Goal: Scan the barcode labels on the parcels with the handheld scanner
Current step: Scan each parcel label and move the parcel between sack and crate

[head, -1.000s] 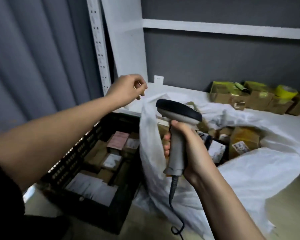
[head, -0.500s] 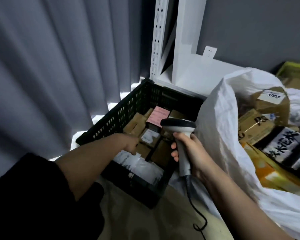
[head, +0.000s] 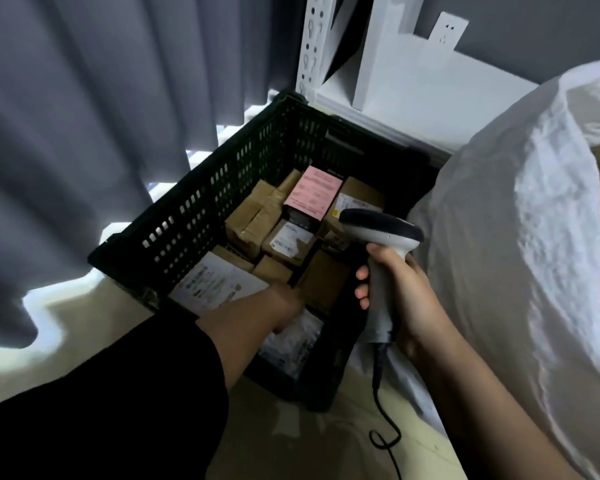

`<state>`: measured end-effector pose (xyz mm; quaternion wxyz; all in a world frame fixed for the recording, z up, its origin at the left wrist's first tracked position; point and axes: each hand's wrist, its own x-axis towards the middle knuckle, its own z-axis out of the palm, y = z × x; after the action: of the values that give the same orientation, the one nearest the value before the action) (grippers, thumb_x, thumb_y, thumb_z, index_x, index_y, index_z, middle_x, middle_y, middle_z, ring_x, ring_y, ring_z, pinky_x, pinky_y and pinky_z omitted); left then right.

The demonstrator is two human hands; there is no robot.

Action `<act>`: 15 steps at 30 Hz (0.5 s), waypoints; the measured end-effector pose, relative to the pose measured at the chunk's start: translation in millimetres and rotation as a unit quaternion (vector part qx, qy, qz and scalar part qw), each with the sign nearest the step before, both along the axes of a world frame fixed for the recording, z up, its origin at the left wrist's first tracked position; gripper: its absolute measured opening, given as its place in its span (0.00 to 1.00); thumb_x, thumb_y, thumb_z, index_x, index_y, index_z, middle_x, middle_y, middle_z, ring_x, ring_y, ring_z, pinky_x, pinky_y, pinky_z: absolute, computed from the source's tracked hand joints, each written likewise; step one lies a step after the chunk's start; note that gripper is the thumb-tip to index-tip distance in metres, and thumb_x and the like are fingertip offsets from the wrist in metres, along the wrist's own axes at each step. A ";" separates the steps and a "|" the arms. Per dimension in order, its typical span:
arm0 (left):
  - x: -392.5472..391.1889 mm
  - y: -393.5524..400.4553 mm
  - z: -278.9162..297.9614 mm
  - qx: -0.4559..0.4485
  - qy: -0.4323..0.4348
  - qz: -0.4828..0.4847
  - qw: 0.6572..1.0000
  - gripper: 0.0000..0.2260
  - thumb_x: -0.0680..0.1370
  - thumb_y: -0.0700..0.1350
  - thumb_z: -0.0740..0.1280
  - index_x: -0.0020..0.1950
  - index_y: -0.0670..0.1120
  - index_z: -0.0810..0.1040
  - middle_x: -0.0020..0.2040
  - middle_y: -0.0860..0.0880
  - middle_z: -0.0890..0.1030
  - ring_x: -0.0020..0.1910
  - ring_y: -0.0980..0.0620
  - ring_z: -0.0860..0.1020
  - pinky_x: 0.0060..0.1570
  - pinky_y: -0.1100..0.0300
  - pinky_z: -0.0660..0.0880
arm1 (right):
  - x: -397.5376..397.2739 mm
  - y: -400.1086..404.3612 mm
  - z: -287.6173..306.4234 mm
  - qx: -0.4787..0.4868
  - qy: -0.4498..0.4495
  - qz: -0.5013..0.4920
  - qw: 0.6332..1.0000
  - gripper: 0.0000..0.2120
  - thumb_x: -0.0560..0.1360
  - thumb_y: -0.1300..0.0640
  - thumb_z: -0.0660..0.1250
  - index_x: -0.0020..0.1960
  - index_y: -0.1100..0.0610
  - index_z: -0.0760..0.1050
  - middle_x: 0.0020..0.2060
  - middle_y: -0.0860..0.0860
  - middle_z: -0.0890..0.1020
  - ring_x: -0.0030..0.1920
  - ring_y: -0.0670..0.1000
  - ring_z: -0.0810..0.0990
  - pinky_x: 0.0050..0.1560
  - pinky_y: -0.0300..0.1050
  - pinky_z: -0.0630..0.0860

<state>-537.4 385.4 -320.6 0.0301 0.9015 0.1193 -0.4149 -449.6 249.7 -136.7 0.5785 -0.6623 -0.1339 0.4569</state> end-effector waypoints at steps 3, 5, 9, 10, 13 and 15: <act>-3.1 -1.4 -10.1 0.000 -0.018 0.013 1.000 0.33 0.74 0.47 0.72 0.75 0.43 0.61 0.71 0.41 0.67 0.63 0.44 0.72 0.53 0.52 0.74 | 5.3 -1.8 3.7 0.013 -0.003 -0.008 1.000 0.13 0.79 0.55 0.64 0.60 0.62 0.72 0.32 0.53 0.77 0.26 0.49 0.76 0.26 0.41 0.72; -2.6 -1.2 -9.6 -0.004 -0.021 0.026 0.999 0.30 0.75 0.46 0.71 0.73 0.43 0.63 0.69 0.42 0.68 0.61 0.44 0.74 0.49 0.53 0.74 | 6.4 -3.1 5.4 0.022 -0.005 -0.012 1.000 0.13 0.79 0.55 0.64 0.60 0.61 0.72 0.31 0.53 0.77 0.26 0.49 0.76 0.26 0.41 0.72; 2.2 6.8 22.1 -0.039 -0.014 0.047 0.998 0.17 0.77 0.45 0.69 0.64 0.42 0.74 0.59 0.44 0.77 0.50 0.47 0.77 0.42 0.57 0.73 | 2.9 -6.8 9.6 0.026 -0.009 -0.003 1.000 0.12 0.79 0.56 0.65 0.58 0.61 0.71 0.30 0.52 0.77 0.26 0.49 0.76 0.26 0.41 0.71; 2.8 10.9 34.2 -0.058 -0.023 0.070 0.996 0.17 0.76 0.45 0.69 0.63 0.42 0.75 0.58 0.44 0.78 0.50 0.47 0.77 0.41 0.57 0.72 | 0.6 -8.6 11.3 0.026 -0.015 0.002 1.000 0.11 0.79 0.57 0.65 0.57 0.61 0.70 0.30 0.52 0.77 0.26 0.49 0.76 0.26 0.41 0.71; 2.4 24.9 79.7 -0.111 -0.079 0.141 0.981 0.16 0.74 0.44 0.70 0.60 0.42 0.77 0.55 0.44 0.78 0.50 0.47 0.76 0.44 0.55 0.74 | -8.6 -15.9 22.5 0.032 -0.035 0.003 0.999 0.08 0.78 0.61 0.66 0.54 0.62 0.70 0.29 0.53 0.76 0.24 0.49 0.73 0.25 0.41 0.70; -1.1 32.1 112.9 -0.139 -0.136 0.191 0.962 0.12 0.73 0.42 0.71 0.56 0.42 0.77 0.55 0.43 0.78 0.48 0.48 0.74 0.41 0.58 0.71 | -12.6 -19.6 27.7 0.035 -0.037 -0.001 0.999 0.06 0.77 0.63 0.67 0.50 0.62 0.70 0.27 0.53 0.75 0.22 0.49 0.71 0.24 0.40 0.69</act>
<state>-538.6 417.5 -207.7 0.2495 0.8969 0.2252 -0.2873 -462.2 230.2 -109.0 0.5966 -0.6581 -0.1702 0.4266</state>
